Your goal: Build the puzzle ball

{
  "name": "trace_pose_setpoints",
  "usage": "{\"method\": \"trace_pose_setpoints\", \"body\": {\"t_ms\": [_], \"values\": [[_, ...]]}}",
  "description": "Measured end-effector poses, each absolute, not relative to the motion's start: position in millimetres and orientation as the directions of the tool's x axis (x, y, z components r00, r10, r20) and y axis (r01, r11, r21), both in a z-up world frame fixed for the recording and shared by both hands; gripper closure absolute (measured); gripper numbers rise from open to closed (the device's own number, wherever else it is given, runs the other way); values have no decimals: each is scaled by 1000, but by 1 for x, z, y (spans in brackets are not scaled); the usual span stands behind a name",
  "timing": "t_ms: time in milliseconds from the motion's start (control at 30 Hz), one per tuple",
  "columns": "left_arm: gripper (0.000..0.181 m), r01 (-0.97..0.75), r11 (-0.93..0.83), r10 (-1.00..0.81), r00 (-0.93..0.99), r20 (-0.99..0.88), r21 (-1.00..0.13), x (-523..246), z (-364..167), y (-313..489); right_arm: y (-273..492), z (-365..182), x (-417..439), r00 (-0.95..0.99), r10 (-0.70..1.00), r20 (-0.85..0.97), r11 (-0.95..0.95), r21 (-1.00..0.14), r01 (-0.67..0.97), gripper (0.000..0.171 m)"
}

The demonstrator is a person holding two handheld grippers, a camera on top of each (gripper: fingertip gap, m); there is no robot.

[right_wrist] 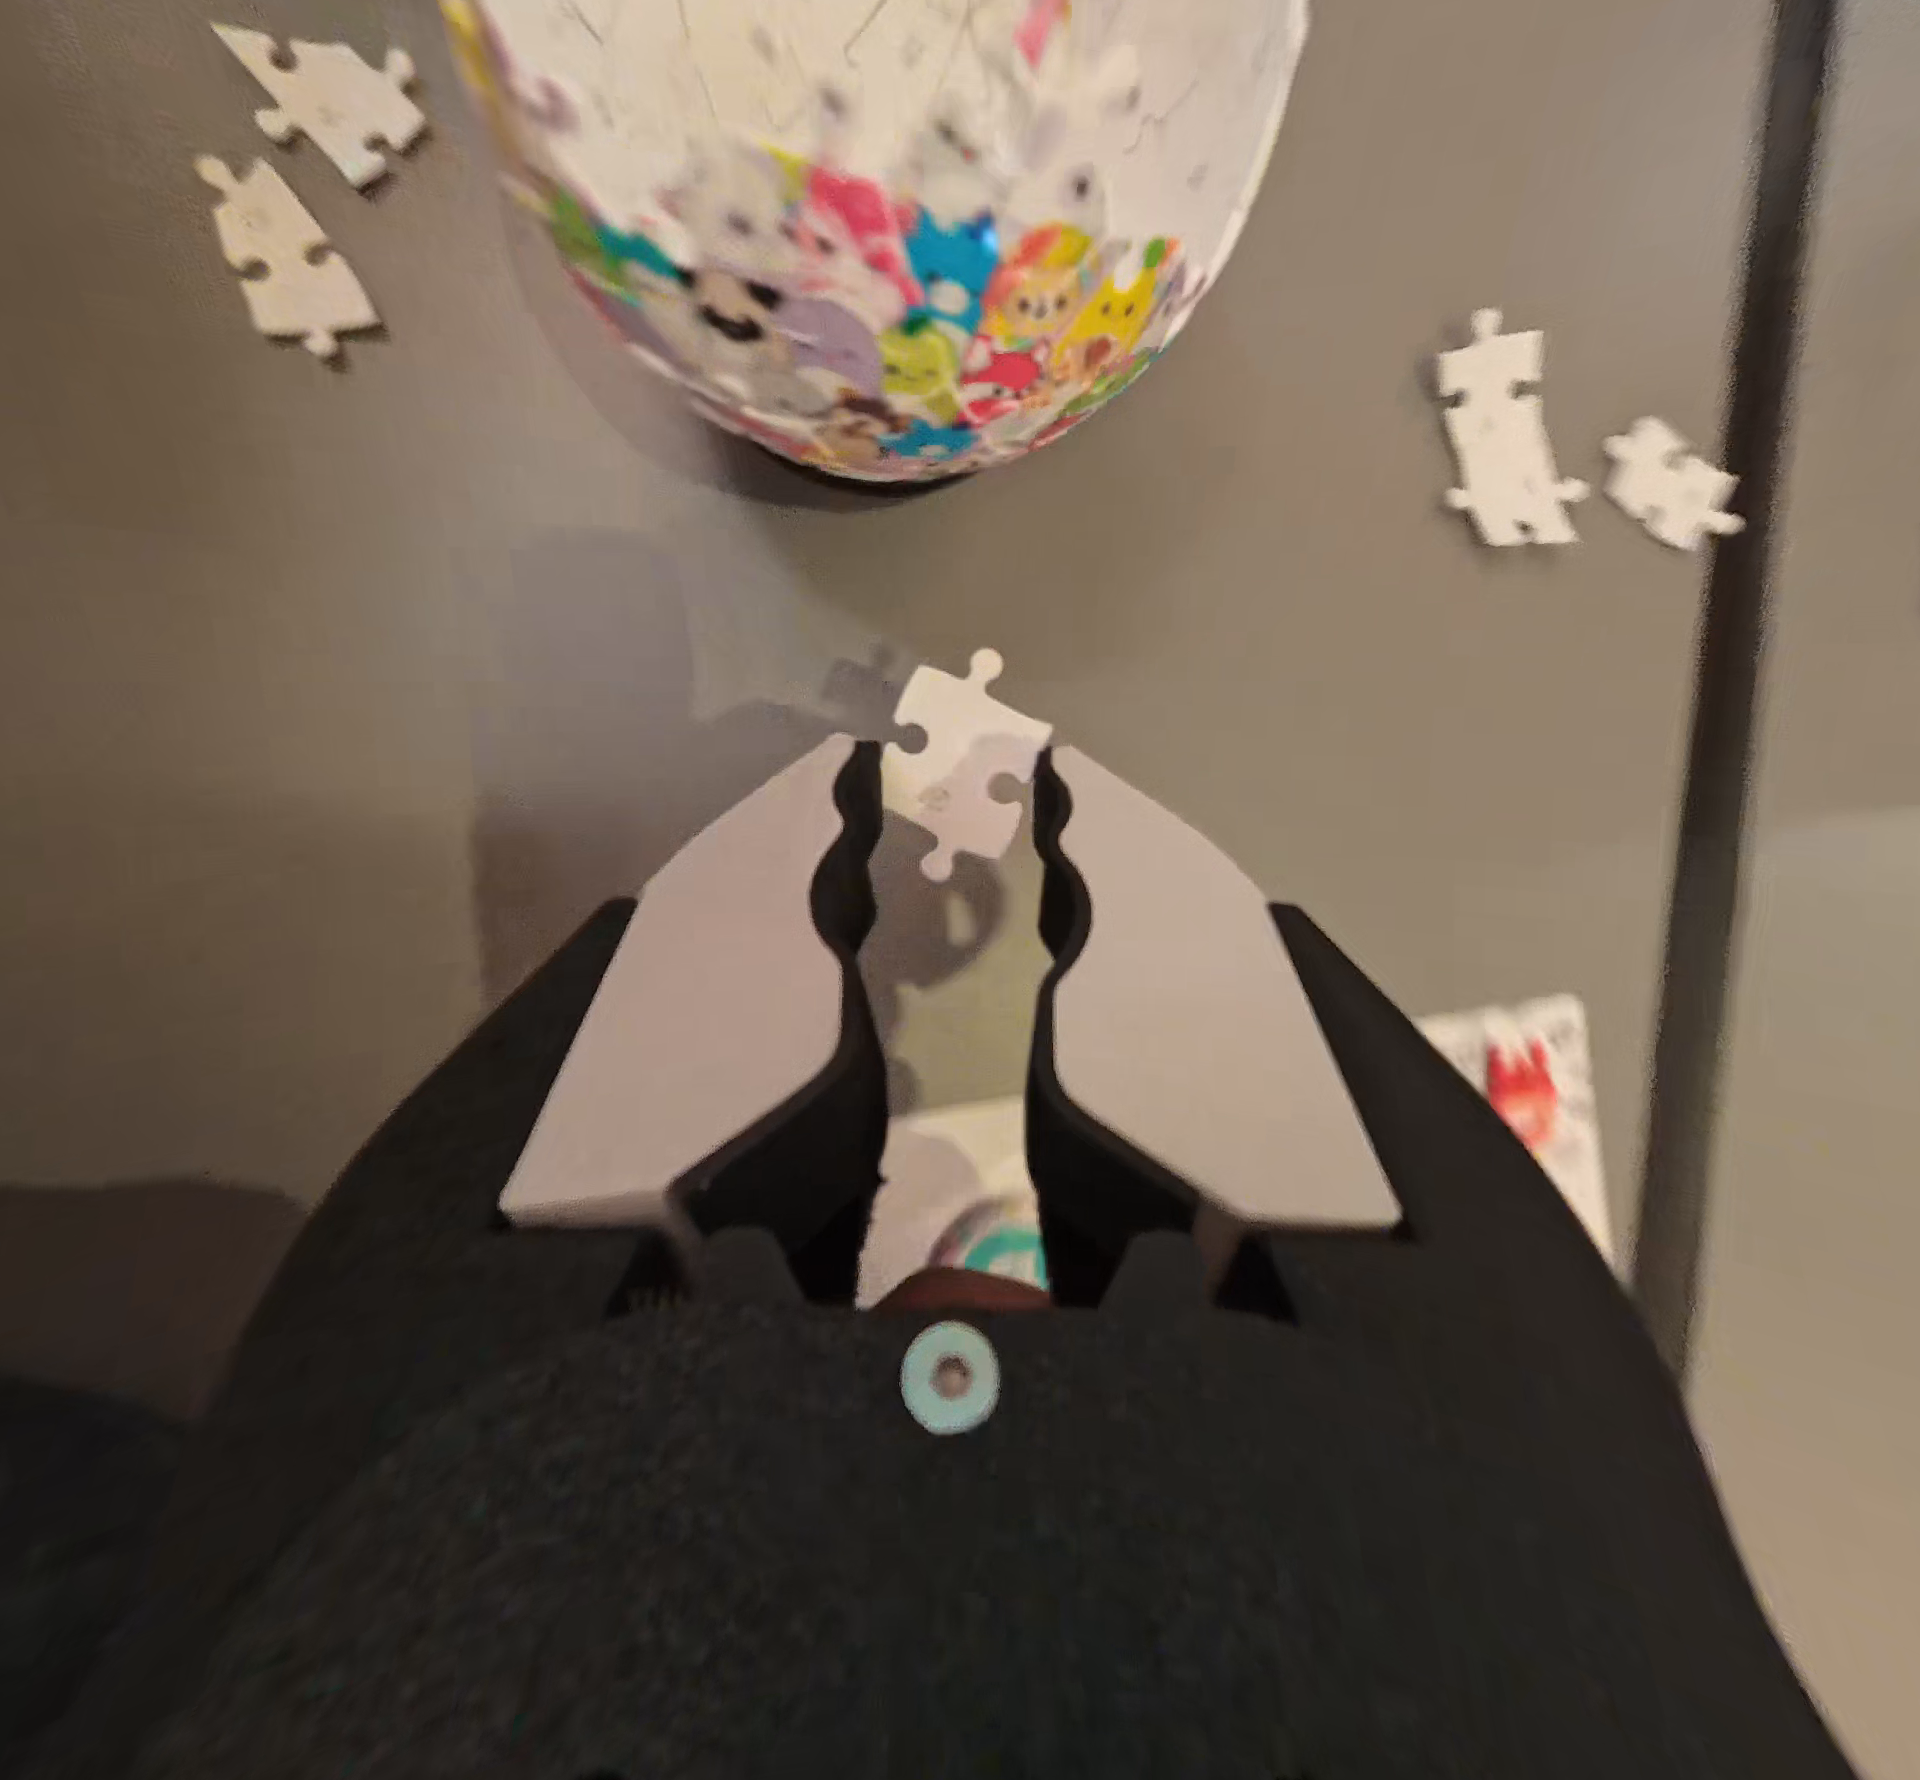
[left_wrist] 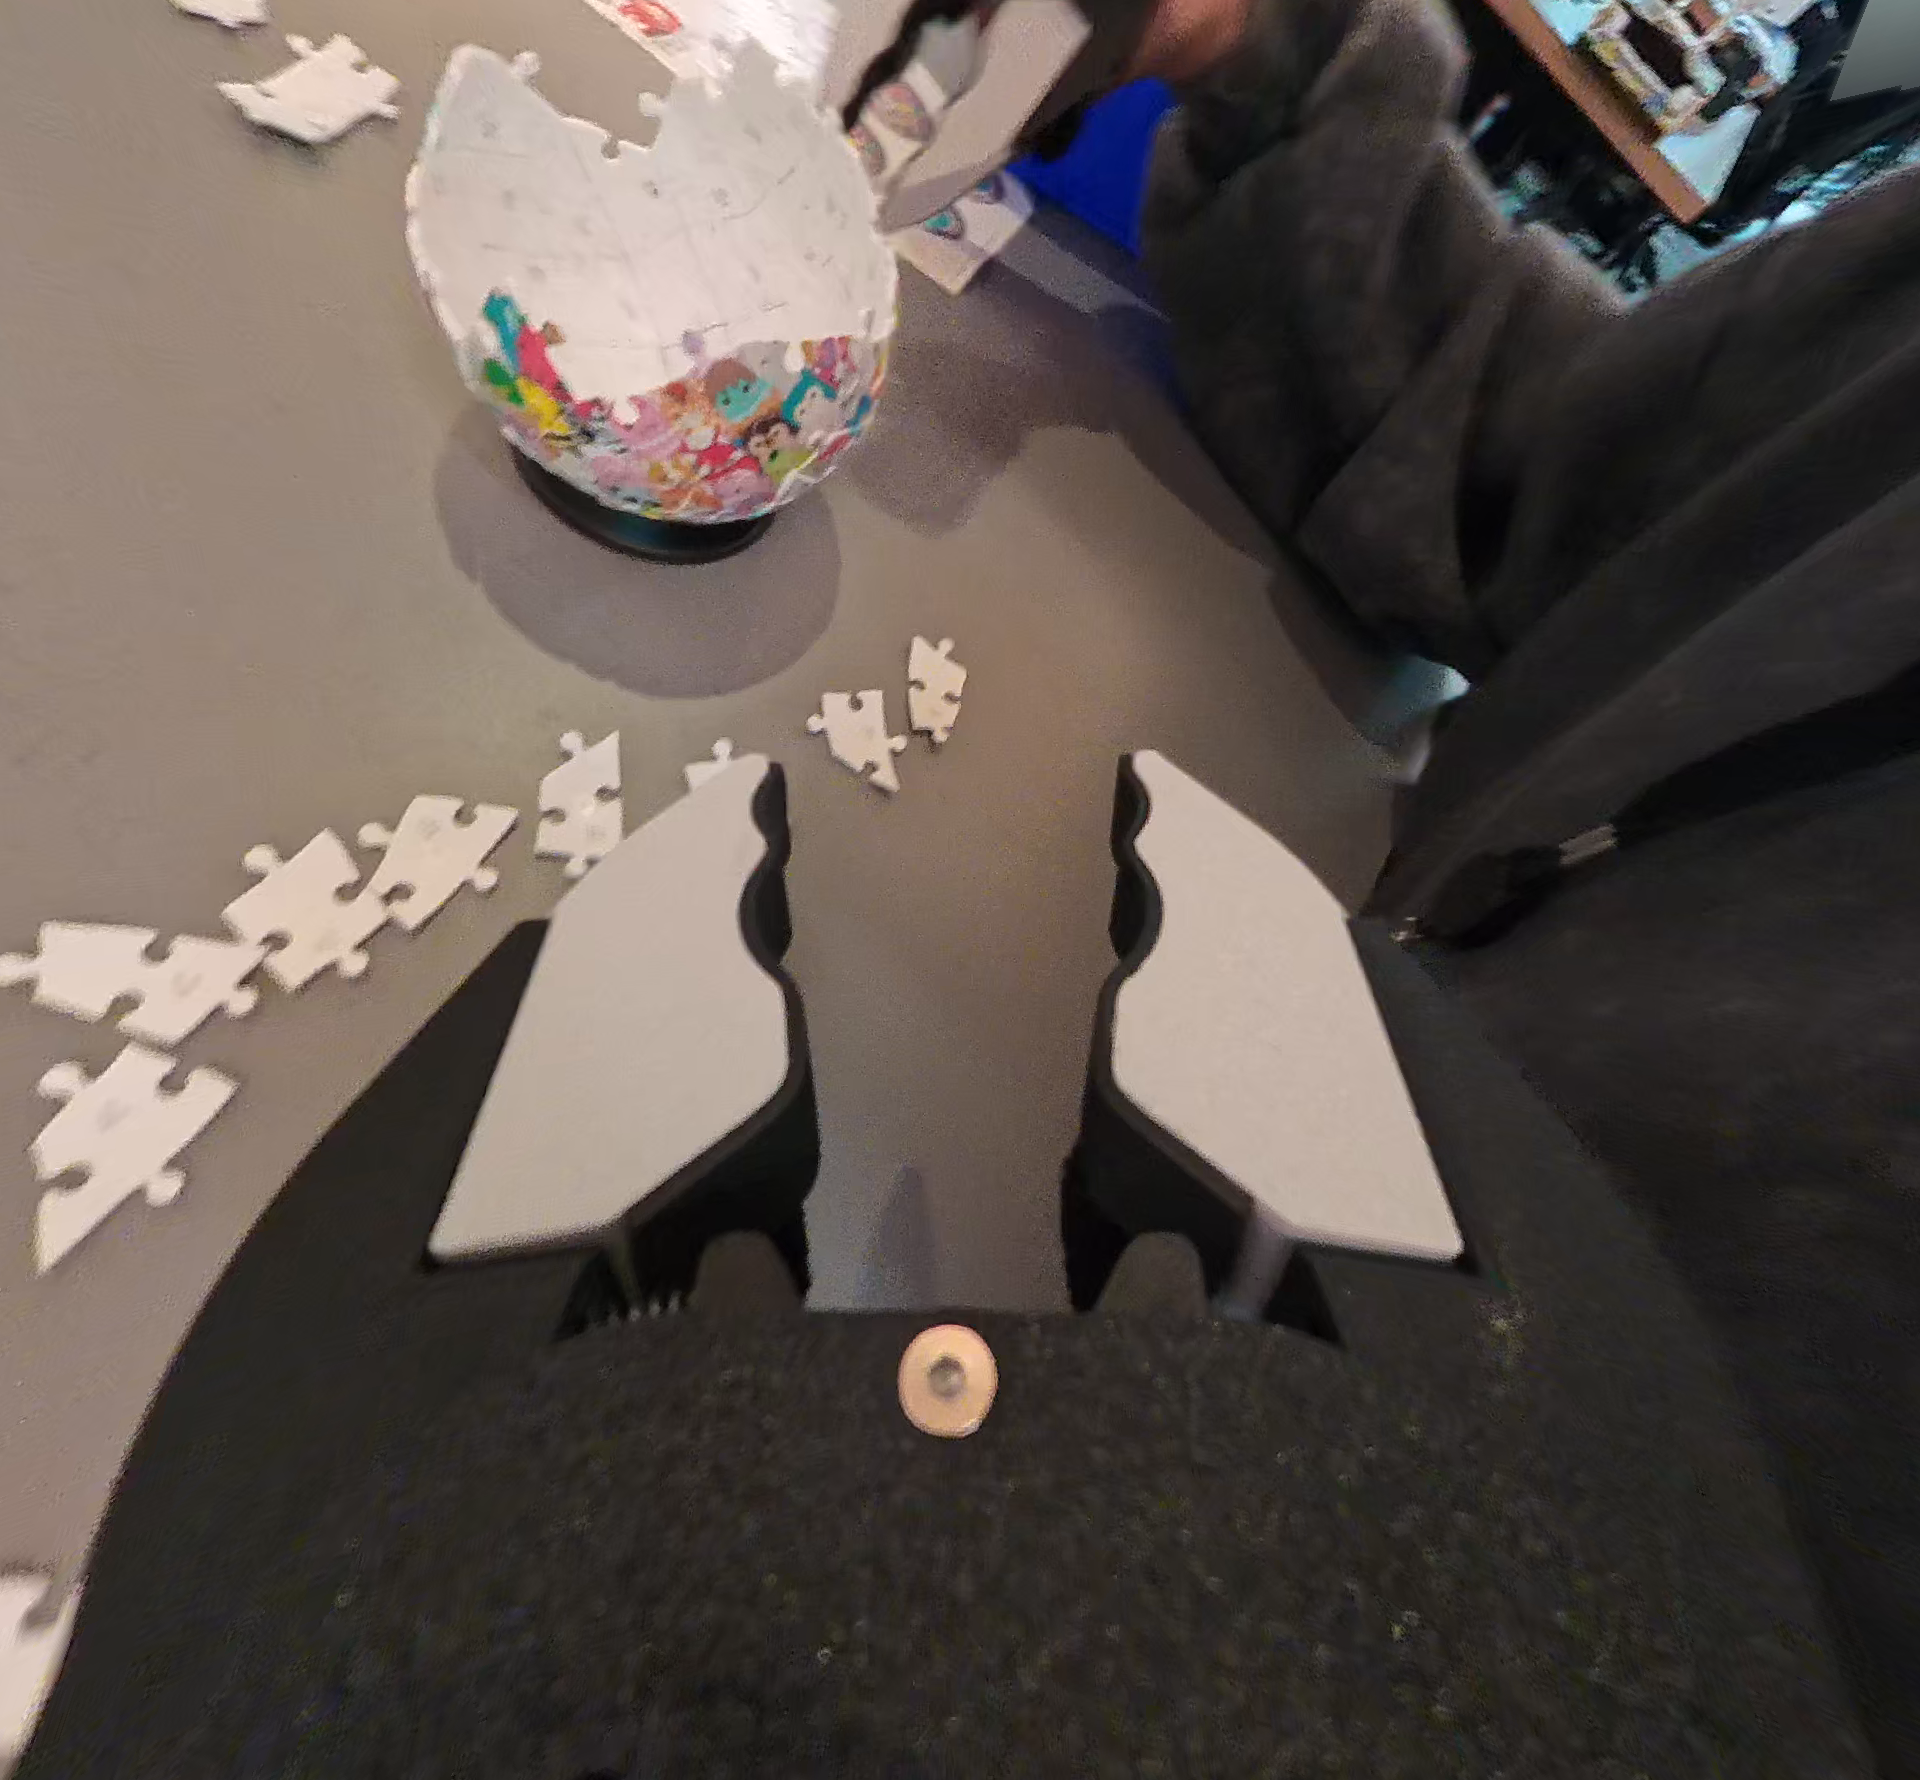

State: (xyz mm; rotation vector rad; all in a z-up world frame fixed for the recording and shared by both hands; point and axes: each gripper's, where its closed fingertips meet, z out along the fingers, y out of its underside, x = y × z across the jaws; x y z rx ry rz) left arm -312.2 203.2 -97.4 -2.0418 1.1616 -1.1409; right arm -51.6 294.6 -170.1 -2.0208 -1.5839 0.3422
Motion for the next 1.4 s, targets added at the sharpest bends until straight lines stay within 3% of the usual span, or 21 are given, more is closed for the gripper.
{"method": "trace_pose_setpoints", "body": {"t_ms": [167, 267, 433, 633, 867, 1000, 1100, 1167, 1400], "values": [[121, -453, -458, -846, 485, 219, -765, -385, -108, 213, 231, -89, -68, 358, 889, 285, -121, -607, 785, 144], [121, -496, -505, -767, 634, 103, -706, -448, -126, 215, 193, -75, -144, 245, 925, 289, 3, -651, 759, 144], [119, -509, -539, -694, 720, 11, -672, -511, -161, 215, 176, -125, -308, -43, 984, 173, 152, -690, 708, 144], [112, -595, -446, -802, 598, 2, -669, -502, -193, 247, 250, -196, -415, -109, 988, 105, 150, -595, 789, 144], [104, -678, -367, -886, 464, 17, -637, -491, -221, 274, 286, -217, -448, -169, 985, 34, 160, -542, 825, 143], [114, -703, -337, -900, 435, -4, -627, -487, -228, 277, 291, -223, -449, -155, 986, 61, 164, -516, 841, 141], [128, -693, -330, -900, 435, -7, -641, -481, -227, 277, 289, -206, -443, -85, 992, 96, 124, -562, 818, 135], [148, -694, -322, -900, 436, -19, -644, -479, -226, 275, 283, -193, -434, -13, 993, 117, 80, -593, 801, 132], [148, -683, -303, -863, 493, -113, -665, -478, -219, 271, 240, -171, -420, 237, 971, -1, -160, -739, 655, 133]]}}
